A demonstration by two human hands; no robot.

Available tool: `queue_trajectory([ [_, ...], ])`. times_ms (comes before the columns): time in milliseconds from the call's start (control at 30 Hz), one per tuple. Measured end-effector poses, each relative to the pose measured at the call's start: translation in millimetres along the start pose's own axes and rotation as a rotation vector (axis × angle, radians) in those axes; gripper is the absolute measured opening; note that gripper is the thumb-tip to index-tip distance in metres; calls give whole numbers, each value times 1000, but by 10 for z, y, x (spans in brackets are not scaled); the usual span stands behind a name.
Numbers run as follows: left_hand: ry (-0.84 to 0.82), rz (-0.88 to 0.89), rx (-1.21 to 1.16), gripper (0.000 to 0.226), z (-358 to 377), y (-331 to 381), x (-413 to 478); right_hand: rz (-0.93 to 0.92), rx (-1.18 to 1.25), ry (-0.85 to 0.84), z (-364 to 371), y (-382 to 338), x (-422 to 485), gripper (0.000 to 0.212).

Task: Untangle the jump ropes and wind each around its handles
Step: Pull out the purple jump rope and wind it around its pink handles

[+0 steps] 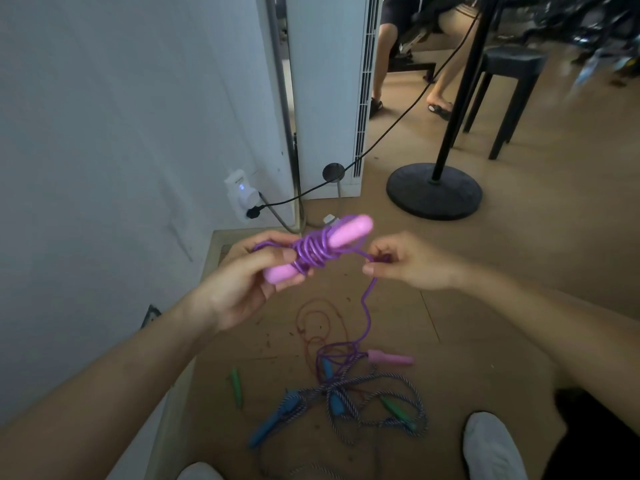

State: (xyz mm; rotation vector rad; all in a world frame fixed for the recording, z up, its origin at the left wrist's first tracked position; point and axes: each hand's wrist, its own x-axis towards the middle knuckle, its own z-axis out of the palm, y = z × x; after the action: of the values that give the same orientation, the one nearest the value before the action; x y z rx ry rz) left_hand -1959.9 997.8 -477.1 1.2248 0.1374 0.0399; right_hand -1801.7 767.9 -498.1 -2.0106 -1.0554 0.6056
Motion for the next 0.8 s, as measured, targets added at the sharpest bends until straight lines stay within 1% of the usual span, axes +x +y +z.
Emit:
queue_trajectory([
  [33,61,6,-77,58,-2,-11,21,58,126,-25,40,6,-8,7],
  [67,125,6,-149,57,24,2,27,123,273,-53,91,2,-18,3],
  [100,191,13,-202,53,35,4,41,186,409,-70,140,2,-18,6],
  [133,250,23,-242,47,44,0,50,234,509,-80,190,-7,-25,14],
  [200,341,62,-274,27,59,0,72,303,653,-116,273,-9,-27,30],
  [233,380,80,-273,13,47,0,87,329,688,-135,302,-14,-33,33],
  [267,420,105,-271,5,44,14,91,348,693,-148,326,-21,-43,33],
  [300,468,130,-261,17,7,12,107,358,676,-155,343,-21,-56,30],
  [333,510,142,-259,21,-18,28,115,363,653,-161,355,-19,-71,26],
  [400,592,174,-258,10,-91,60,126,370,629,-167,359,-17,-90,19],
  [467,665,224,-236,9,-173,79,147,376,602,-156,355,-47,-112,11],
  [533,737,269,-120,10,-253,98,159,342,515,-117,356,-96,-139,3],
  [600,771,340,149,13,-325,93,166,274,367,-71,354,-139,-163,8],
  [667,793,392,478,18,-385,58,184,213,237,-30,334,-199,-185,15],
  [733,781,412,728,17,-432,38,197,153,185,-37,275,-295,-214,13],
  [800,710,422,929,19,-472,-5,212,85,230,-89,178,-402,-238,7],
])
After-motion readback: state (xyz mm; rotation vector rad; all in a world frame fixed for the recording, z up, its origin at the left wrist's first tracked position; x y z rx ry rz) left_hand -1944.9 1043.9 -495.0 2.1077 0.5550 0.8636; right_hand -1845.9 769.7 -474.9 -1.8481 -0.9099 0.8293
